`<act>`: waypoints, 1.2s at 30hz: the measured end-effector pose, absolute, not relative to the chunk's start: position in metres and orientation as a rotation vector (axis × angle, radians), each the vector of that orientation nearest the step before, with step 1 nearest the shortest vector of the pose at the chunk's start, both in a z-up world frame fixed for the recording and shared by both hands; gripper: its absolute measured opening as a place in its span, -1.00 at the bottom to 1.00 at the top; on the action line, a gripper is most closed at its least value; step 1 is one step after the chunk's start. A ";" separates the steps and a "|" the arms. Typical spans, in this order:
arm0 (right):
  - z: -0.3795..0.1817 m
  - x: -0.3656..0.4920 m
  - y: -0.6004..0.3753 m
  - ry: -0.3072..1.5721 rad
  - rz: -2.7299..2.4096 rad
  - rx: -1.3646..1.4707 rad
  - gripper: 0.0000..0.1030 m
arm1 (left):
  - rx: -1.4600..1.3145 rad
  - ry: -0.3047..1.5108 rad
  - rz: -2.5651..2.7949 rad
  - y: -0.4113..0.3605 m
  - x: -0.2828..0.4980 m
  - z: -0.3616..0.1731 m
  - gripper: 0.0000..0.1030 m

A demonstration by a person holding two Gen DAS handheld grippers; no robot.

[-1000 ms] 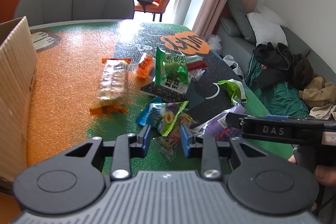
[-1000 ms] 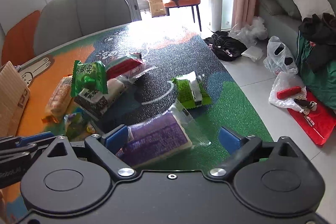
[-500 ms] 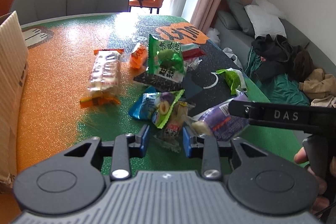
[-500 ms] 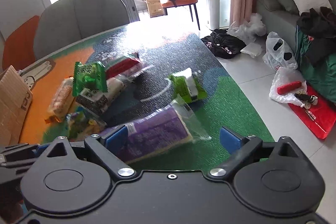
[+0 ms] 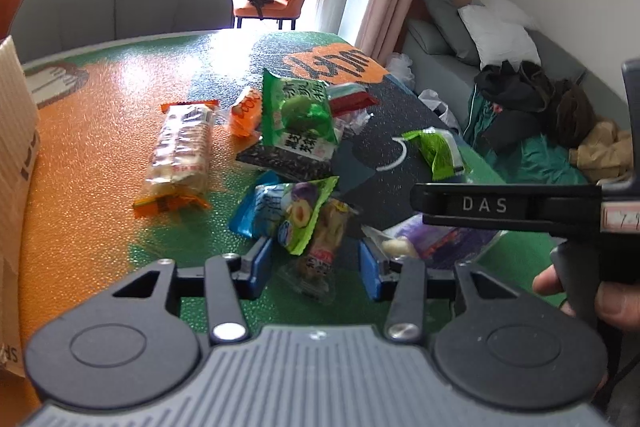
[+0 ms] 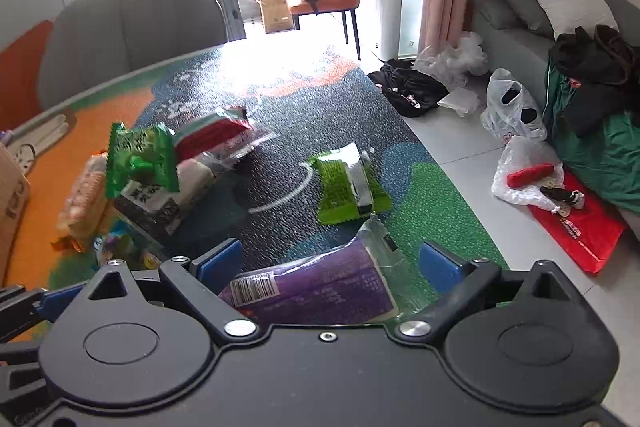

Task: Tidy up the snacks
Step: 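Grasp the small clear snack pack with the left gripper while the right grasps the purple bar pack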

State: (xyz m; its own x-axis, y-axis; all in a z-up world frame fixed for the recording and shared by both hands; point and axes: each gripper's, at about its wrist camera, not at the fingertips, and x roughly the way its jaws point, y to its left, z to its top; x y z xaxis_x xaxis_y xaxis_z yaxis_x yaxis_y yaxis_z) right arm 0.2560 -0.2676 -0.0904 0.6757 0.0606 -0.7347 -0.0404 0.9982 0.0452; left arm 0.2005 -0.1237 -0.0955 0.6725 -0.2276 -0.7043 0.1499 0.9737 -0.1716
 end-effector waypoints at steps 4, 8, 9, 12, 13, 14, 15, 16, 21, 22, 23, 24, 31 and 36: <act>-0.094 0.248 -0.270 0.846 0.059 0.015 0.88 | -0.071 0.812 -0.200 -0.126 0.196 -0.096 -0.28; -0.095 0.237 -0.273 0.850 0.062 0.005 0.88 | -0.083 0.820 -0.191 -0.120 0.192 -0.095 -0.47; -0.095 0.234 -0.275 0.851 0.060 0.006 0.88 | -0.090 0.821 -0.194 -0.119 0.190 -0.095 -0.48; -0.094 0.225 -0.279 0.852 0.053 0.008 0.88 | -0.101 0.822 -0.196 -0.116 0.183 -0.094 -0.49; -0.094 0.223 -0.280 0.851 0.050 0.006 0.88 | -0.101 0.824 -0.196 -0.115 0.181 -0.094 -0.50; -0.093 0.220 -0.281 0.851 0.048 0.005 0.88 | -0.102 0.828 -0.196 -0.114 0.179 -0.094 -0.50; -0.093 0.217 -0.282 0.850 0.046 0.003 0.88 | -0.103 0.831 -0.195 -0.113 0.176 -0.093 -0.50; -0.093 0.214 -0.283 0.848 0.046 0.002 0.88 | -0.104 0.834 -0.190 -0.111 0.173 -0.093 -0.50; -0.093 0.201 -0.286 0.852 0.088 0.018 0.56 | -0.113 0.850 -0.153 -0.099 0.157 -0.090 -0.50; -0.094 0.198 -0.284 0.854 0.101 0.017 0.48 | -0.115 0.852 -0.147 -0.096 0.154 -0.090 -0.49; -0.094 0.196 -0.283 0.857 0.116 0.018 0.35 | -0.117 0.854 -0.139 -0.093 0.151 -0.089 -0.49; -0.095 0.194 -0.281 0.859 0.127 0.016 0.27 | -0.117 0.856 -0.131 -0.091 0.148 -0.088 -0.49; -0.089 0.186 -0.277 0.845 0.193 0.018 -0.32 | -0.126 0.886 -0.092 -0.081 0.139 -0.084 -0.43; -0.089 0.183 -0.281 0.857 0.197 0.019 -0.18 | -0.121 0.880 -0.100 -0.085 0.145 -0.084 -0.24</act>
State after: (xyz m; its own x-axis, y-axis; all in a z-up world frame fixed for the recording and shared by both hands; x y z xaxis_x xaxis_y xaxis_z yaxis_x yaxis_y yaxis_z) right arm 0.1832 -0.2813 -0.0895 0.6379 0.1801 -0.7487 -0.1653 0.9816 0.0953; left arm 0.1452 -0.0850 -0.0836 0.6333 -0.1372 -0.7616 0.0376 0.9884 -0.1468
